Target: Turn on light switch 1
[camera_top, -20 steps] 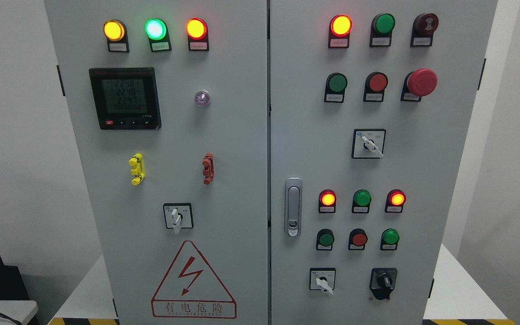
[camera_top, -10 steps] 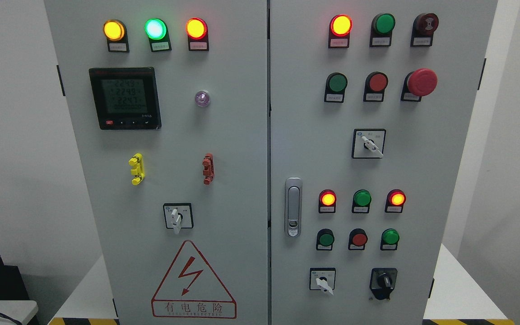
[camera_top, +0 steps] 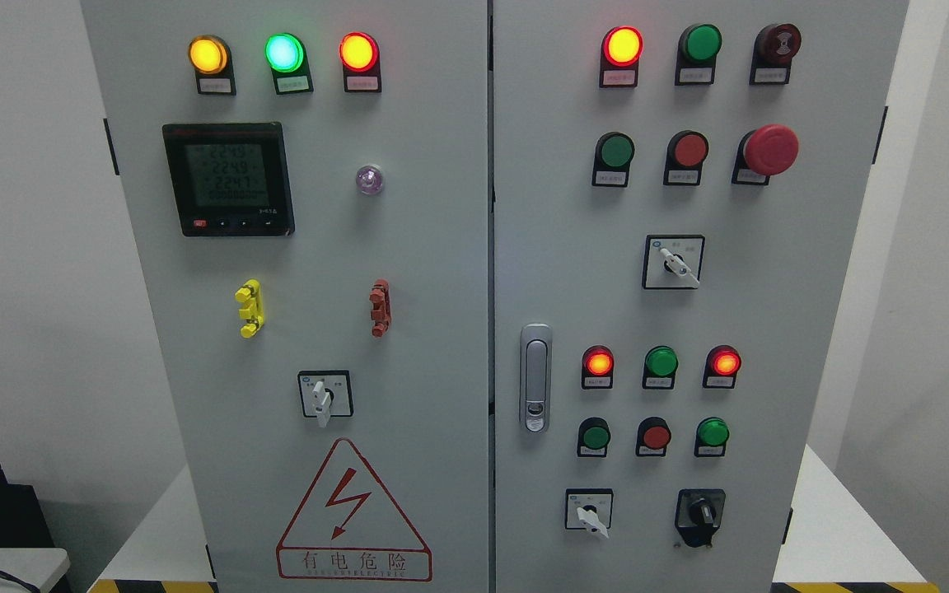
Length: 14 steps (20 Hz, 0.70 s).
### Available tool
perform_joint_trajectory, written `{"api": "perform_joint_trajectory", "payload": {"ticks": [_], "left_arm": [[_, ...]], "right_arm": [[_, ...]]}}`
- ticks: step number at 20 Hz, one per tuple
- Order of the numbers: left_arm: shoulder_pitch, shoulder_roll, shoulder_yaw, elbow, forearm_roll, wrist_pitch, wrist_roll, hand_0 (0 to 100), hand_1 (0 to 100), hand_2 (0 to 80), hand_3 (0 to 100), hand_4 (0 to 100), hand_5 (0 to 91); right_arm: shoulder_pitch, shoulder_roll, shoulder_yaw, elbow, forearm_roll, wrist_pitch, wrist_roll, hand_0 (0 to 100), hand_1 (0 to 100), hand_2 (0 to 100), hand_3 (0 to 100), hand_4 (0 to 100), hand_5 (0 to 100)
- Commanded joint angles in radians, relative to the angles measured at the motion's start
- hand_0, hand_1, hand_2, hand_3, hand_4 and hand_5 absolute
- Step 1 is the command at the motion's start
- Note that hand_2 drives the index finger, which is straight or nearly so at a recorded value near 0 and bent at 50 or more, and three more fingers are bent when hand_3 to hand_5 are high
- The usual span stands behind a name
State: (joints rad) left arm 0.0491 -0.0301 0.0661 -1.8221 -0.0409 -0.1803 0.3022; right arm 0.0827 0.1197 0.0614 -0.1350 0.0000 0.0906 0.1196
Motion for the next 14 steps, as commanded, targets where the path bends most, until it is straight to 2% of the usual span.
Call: {"api": "perform_joint_trajectory", "payload": {"ticks": [1,3,7,9,12,14], "left_arm": [[-0.046,-0.043,-0.111,-0.060,-0.028,0.062,0.031,3,48,51.1,65,69,64.2],[-0.067,-0.048,-0.130,-0.062,-0.028,0.106,0.057,4,49,51.6,65,69,64.5],[-0.077,-0.051,-0.150,-0.065,-0.033,0.130,0.069,5,52,52.5,66,70,66.4],[-0.103,-0.053,-0.173,-0.065,-0.049,0.142,0.110,5,53,52.5,66,70,66.9],[-0.143,-0.059,-0.178,-0.063,-0.074,0.232,0.127,7,53,52.7,67,71,68.7],[-0.163,-0.065,-0.180,-0.062,-0.074,0.257,0.141,8,53,52.9,67,72,69.2]], "right_arm": [[0.000,0.000,0.000,0.000,-0.017,0.000,0.000,12,39,0,0,0,0],[0.000,0.000,0.000,0.000,-0.017,0.000,0.000,12,39,0,0,0,0],[0.000,0.000,0.000,0.000,-0.017,0.000,0.000,12,39,0,0,0,0],[0.000,0.000,0.000,0.000,-0.017,0.000,0.000,12,39,0,0,0,0],[0.002,0.000,0.000,0.000,-0.017,0.000,0.000,12,39,0,0,0,0],[0.000,0.000,0.000,0.000,-0.017,0.000,0.000,12,39,0,0,0,0]]}}
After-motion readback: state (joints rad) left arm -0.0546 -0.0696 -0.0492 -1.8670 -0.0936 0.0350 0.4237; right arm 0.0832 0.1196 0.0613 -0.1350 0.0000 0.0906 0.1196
